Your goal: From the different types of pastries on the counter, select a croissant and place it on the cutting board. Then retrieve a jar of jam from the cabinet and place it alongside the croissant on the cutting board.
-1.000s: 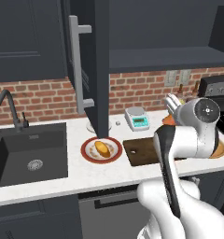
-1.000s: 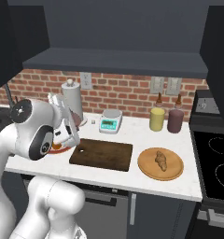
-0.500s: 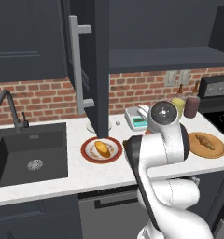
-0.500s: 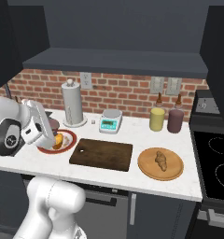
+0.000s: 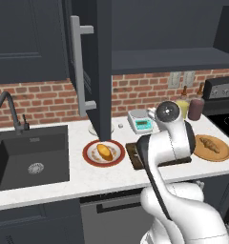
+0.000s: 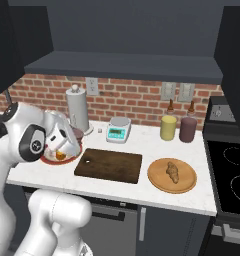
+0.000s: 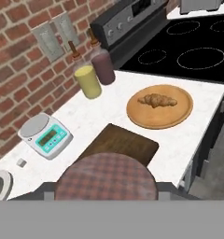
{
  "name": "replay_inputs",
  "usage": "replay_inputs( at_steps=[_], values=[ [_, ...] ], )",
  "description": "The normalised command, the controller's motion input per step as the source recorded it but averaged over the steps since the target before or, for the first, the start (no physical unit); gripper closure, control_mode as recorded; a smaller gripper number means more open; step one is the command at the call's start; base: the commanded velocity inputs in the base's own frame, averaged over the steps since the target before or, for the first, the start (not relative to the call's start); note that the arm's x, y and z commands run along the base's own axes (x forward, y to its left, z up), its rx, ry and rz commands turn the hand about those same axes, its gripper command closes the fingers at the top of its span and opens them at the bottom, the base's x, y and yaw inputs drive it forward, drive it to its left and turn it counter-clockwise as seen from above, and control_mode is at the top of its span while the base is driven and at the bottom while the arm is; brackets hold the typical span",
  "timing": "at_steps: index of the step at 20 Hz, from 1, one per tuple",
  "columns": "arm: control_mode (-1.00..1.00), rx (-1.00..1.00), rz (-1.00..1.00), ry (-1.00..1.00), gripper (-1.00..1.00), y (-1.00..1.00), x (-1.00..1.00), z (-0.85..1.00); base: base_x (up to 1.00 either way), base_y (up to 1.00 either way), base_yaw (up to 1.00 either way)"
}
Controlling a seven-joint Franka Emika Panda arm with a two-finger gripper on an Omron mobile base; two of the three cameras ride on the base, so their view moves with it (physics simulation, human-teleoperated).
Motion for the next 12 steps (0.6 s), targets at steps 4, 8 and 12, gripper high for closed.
replay_inputs(
  at_steps=[4, 8, 12],
  values=[
    [-1.0, 0.04, 0.0, 0.0, 1.0, 0.09, -0.04, -0.12, 0.0, 0.0, 0.0],
    [-1.0, -0.22, -0.01, 0.26, 1.0, 0.09, -0.08, -1.0, 0.0, 0.0, 0.0],
    [-1.0, -0.18, -0.01, 0.15, 1.0, 0.04, -0.03, -0.73, 0.0, 0.0, 0.0]
  ],
)
